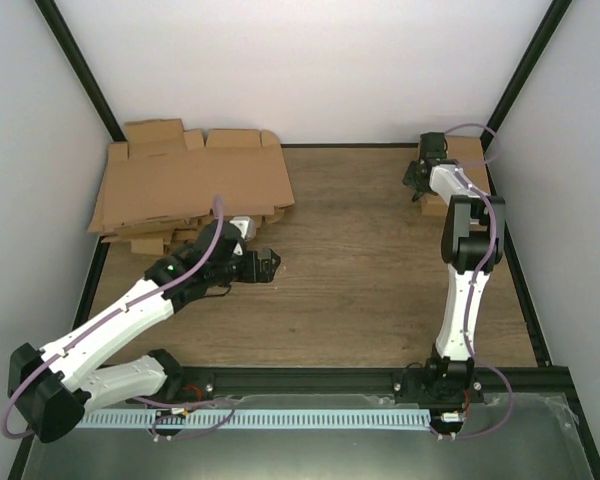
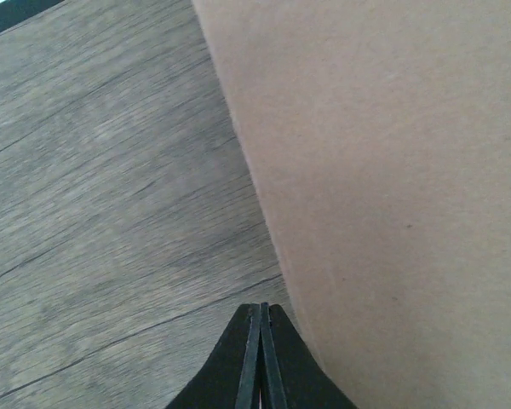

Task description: Fold the paper box

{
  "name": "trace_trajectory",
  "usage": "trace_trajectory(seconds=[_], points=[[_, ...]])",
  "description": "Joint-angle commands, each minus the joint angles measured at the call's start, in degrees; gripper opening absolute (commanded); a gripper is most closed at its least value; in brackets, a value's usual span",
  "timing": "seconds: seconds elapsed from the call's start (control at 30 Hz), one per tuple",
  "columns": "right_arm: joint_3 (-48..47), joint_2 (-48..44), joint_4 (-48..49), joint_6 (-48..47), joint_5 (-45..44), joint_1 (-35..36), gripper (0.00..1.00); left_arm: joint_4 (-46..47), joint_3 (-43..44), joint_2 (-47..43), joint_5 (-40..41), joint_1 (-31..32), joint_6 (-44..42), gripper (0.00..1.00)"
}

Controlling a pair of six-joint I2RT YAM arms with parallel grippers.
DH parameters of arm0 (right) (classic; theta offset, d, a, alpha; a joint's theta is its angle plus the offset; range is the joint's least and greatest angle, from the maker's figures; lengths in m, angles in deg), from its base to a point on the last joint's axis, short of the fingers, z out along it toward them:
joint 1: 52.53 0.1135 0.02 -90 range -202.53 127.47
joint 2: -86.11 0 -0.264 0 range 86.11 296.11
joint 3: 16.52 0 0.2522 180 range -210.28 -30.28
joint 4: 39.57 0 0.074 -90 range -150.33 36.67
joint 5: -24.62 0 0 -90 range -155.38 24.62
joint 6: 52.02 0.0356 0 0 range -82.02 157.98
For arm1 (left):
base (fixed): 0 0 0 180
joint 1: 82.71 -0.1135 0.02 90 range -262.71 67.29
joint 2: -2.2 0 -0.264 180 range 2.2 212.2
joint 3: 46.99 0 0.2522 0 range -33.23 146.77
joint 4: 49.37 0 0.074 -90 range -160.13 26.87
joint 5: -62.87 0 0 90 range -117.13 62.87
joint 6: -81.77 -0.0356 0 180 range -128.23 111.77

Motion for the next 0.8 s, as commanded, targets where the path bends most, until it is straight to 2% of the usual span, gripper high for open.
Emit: trace_trajectory(seconds=[0.0, 0.17, 0.27, 0.4, 0.5, 0.57, 0.63, 0.67, 0.77], points=[[-3.94, -0.32, -2.52, 1.04, -7.12, -0.26, 0.01, 0.29, 2.15, 0.6, 0.0, -0.17, -0.07, 1.0], [-4.2, -0.94, -3.72, 1.94, -12.84, -0.26, 0.01, 0.45, 2.04, 0.69, 0.02, -0.19, -0.08, 1.0], [-4.43, -2.0, -3.34, -0.39, -10.32, -0.26, 0.01, 0.27, 2.18, 0.37, 0.26, -0.23, -0.24, 1.0], [0.01, -9.11, 1.37, -4.83, 3.03, 0.05, 0.01, -0.31, 2.78, 0.22, 1.4, -0.22, -1.29, 1.0], [10.99, -18.87, 9.17, -6.77, 14.17, 1.4, 0.1, -1.07, 3.76, -0.13, 3.44, -0.21, -2.54, 1.0], [19.86, -26.41, 16.64, -8.14, 19.78, 2.6, 0.28, -1.54, 4.5, -0.94, 5.05, -0.15, -3.39, 1.0], [28.23, -33.69, 21.94, -8.67, 22.91, 3.89, 0.86, -1.74, 4.98, -2.12, 6.77, -0.16, -4.24, 1.0], [31.86, -37.09, 23.64, -8.78, 23.66, 4.69, 0.98, -1.65, 4.95, -2.93, 7.96, -0.16, -4.68, 1.0], [41.45, -46.03, 27.75, -8.08, 26.41, 6.35, 1.0, -1.83, 4.65, -5.17, 12.15, -0.31, -5.56, 1.0]])
